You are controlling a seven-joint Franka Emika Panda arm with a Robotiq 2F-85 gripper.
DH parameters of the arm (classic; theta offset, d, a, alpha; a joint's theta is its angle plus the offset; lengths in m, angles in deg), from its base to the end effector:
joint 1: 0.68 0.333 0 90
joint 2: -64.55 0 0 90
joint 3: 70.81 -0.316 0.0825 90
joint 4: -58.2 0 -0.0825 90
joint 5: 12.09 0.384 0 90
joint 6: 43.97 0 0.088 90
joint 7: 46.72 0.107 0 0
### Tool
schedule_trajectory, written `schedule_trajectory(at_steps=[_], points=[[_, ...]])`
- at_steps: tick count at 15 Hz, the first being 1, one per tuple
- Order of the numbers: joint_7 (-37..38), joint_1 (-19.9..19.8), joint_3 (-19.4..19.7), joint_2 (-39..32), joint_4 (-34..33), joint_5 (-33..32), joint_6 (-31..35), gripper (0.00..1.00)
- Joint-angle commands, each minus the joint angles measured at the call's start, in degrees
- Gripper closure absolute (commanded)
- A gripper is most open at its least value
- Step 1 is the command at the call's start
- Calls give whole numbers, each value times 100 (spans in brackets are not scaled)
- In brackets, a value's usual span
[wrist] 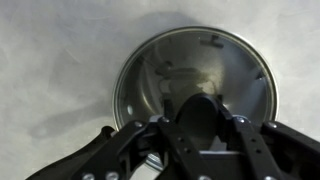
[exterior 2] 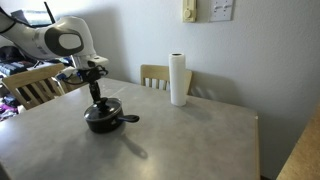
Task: Put the lid on the pot
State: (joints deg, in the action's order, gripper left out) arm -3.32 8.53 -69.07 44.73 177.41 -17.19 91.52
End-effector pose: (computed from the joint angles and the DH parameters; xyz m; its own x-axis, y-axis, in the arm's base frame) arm 0.5753 0.0746 0.2544 0.8472 -0.5313 0.0005 -0.5290 -0.8434 0.0938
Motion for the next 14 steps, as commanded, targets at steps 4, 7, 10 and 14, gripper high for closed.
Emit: schedule_trajectory(at_steps=[4, 7, 10, 14], points=[[-37, -71, -35, -18, -77, 256, -285, 84], [-50, -86, -56, -62, -79, 426, -225, 33], [-43, -55, -52, -38, -73, 453, -195, 14], [53, -14, -31, 113, -66, 398, -271, 0]])
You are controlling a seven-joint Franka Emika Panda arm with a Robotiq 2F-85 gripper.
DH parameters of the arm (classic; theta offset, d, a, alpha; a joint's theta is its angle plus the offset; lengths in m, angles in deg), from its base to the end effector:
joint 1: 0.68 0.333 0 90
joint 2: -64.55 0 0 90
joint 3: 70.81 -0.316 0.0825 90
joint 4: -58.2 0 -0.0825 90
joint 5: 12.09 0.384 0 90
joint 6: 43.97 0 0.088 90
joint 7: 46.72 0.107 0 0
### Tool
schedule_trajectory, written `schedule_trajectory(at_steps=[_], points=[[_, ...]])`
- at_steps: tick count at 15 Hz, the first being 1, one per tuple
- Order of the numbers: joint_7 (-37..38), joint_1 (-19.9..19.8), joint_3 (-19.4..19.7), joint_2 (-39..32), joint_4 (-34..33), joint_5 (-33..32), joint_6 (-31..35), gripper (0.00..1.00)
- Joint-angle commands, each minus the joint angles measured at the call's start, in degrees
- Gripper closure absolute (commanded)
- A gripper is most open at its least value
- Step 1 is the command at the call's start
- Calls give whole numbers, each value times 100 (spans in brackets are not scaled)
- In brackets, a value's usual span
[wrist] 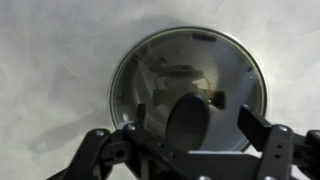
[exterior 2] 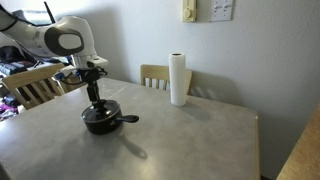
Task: Put the lid on the pot
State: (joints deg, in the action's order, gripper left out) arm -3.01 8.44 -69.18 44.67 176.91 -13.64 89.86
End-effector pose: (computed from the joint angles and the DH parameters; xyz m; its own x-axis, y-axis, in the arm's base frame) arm 0.5748 0.0754 0.2548 0.8173 -0.5748 -0.0411 -0.5709 -0.8173 0.0774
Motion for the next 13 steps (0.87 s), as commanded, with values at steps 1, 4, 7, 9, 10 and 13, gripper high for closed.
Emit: schedule_trajectory(at_steps=[1, 4, 7, 9, 10, 13], points=[[13, -16, -37, 184, -15, 91, -144, 0], [-60, -53, -89, 311, -15, 220, -177, 0], [-123, -99, -129, 377, -54, 401, -258, 0], [-125, -120, -133, 411, -92, 489, -398, 0], [10, -43, -95, 333, -71, 314, -191, 0], [11, -52, -97, 341, -93, 347, -245, 0]])
